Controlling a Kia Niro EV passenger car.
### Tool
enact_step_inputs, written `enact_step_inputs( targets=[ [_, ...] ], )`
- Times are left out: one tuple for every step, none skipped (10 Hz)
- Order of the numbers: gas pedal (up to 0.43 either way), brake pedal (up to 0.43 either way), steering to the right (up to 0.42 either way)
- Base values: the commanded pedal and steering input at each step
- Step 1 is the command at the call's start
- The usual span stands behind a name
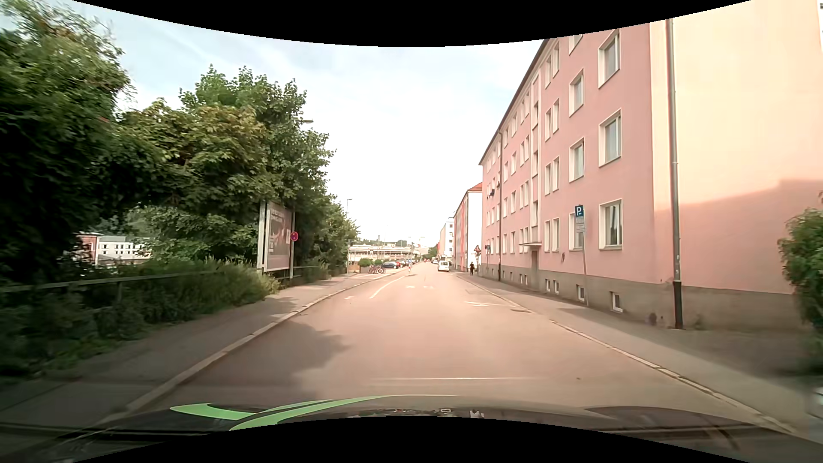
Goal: Follow the waypoints while adhering to traffic rules and regulations
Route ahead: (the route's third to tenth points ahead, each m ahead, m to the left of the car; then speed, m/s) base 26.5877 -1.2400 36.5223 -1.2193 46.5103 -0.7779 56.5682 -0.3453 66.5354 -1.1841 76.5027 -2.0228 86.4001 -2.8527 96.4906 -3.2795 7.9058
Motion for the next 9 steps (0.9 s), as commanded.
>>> enact_step_inputs(
  targets=[
    [0.059, 0.0, 0.021],
    [0.059, 0.0, 0.021],
    [0.059, 0.0, 0.021],
    [0.059, 0.0, 0.021],
    [0.059, 0.0, 0.021],
    [0.059, 0.0, 0.021],
    [0.059, 0.0, 0.021],
    [0.059, 0.0, 0.021],
    [0.059, 0.0, 0.019]
  ],
)
